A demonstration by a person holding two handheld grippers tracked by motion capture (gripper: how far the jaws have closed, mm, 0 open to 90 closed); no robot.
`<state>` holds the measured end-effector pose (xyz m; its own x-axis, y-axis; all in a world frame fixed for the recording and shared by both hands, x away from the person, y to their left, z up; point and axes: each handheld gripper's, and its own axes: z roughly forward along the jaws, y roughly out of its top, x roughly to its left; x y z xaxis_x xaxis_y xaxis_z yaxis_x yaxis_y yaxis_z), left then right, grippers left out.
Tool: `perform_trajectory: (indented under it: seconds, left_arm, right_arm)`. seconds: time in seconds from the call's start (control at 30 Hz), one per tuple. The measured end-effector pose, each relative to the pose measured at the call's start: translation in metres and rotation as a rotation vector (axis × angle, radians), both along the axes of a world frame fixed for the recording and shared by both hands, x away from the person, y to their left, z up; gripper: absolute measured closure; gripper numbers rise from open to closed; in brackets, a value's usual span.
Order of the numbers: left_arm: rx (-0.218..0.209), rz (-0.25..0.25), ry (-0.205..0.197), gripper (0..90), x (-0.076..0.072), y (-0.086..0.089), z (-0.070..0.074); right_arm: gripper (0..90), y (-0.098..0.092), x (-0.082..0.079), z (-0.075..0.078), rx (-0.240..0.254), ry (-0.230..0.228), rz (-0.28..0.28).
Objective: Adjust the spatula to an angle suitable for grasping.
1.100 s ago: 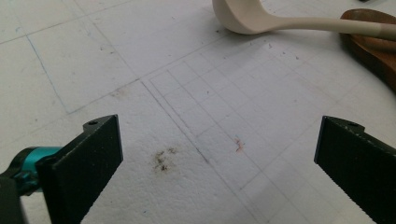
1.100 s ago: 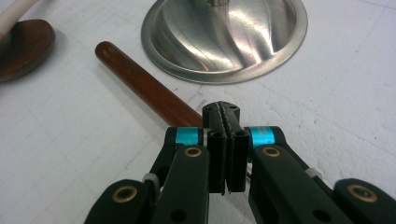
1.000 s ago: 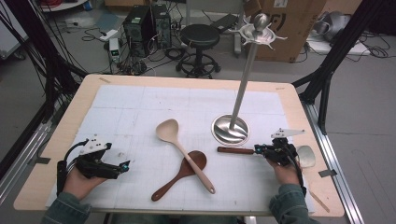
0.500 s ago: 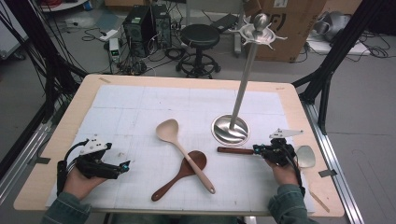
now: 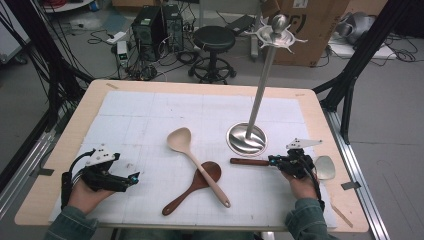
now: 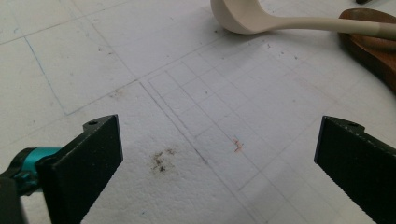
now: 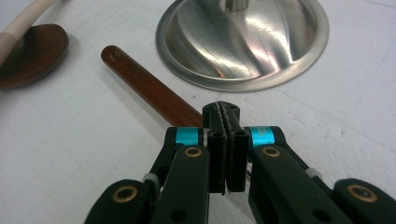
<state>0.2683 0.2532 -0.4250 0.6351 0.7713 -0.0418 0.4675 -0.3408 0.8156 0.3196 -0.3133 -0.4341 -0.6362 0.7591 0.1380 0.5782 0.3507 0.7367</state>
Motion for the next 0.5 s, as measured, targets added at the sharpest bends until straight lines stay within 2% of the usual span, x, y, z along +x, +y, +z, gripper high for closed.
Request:
perform_trajectory:
  seconds: [0.5]
  left_arm:
    - [-0.001,-0.001,-0.001,1.6,0.000,0.000,0.000]
  right_arm:
    - [89.7,0.025,-0.001,-0.001,0.013,0.005,0.053]
